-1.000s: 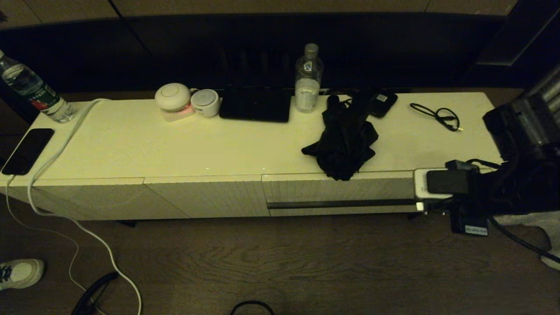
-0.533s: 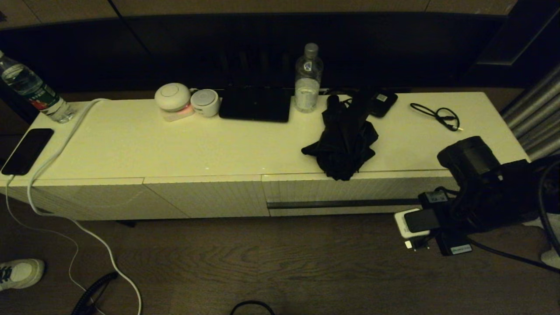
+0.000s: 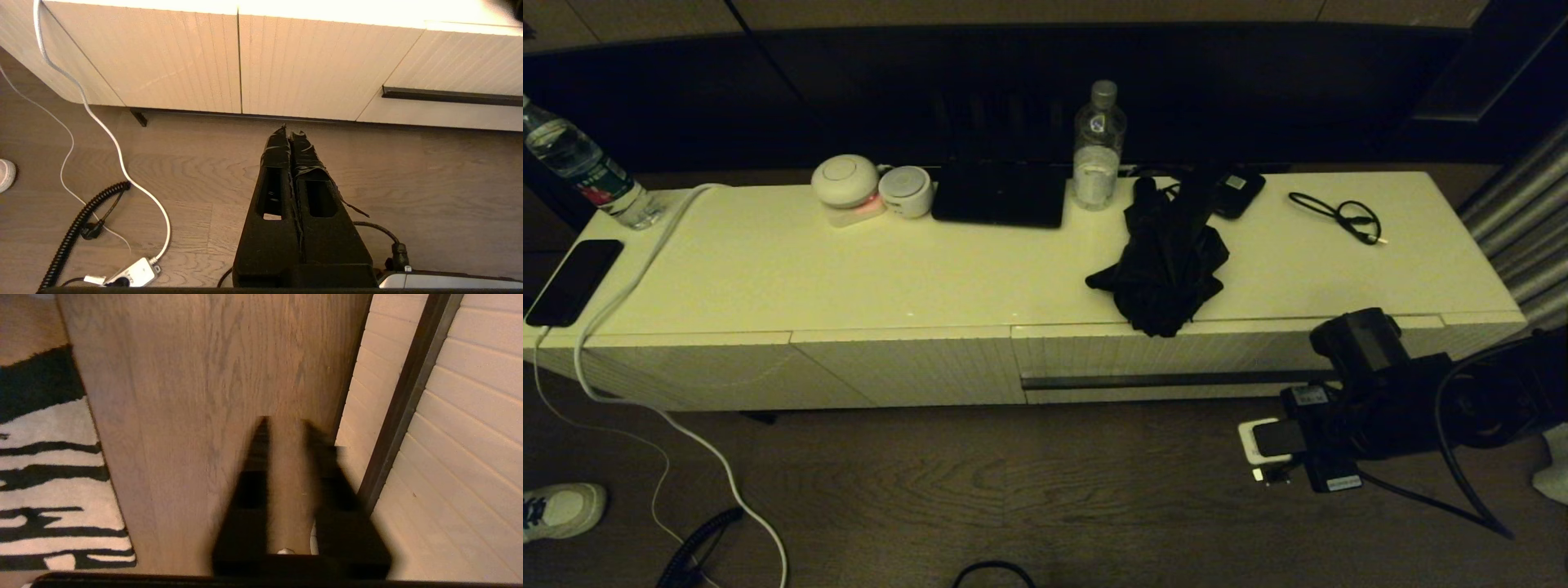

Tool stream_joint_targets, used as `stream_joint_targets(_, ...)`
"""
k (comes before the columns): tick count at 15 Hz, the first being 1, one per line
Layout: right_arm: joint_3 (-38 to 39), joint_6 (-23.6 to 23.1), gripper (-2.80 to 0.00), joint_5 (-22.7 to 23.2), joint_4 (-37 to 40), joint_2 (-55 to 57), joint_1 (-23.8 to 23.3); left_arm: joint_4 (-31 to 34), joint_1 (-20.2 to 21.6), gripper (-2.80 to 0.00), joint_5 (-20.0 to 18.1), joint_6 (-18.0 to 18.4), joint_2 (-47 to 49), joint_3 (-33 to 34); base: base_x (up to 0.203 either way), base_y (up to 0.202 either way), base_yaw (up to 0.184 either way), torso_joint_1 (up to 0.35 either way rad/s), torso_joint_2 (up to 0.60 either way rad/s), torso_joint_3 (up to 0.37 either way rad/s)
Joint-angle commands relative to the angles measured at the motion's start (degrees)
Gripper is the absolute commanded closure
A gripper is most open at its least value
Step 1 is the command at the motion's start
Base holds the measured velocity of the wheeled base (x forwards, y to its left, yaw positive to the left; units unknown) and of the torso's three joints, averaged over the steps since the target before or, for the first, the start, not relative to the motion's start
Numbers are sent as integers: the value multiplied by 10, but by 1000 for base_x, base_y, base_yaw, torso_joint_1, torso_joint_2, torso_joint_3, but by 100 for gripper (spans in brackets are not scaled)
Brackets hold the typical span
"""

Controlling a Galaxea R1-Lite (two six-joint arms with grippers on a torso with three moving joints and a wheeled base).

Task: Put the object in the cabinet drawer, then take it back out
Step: Open the drawer

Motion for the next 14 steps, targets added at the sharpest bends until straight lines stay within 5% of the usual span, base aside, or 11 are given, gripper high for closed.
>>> stream_joint_targets(1, 11, -4, -280, 1, -13, 12, -1, 0, 0, 0, 0, -1, -1, 1, 0, 0, 0, 0, 0, 0)
stream_joint_targets(14, -54, 1, -280, 3, -36, 101, -17, 0, 0, 0, 0, -1, -1, 0, 0, 0, 0, 0, 0, 0)
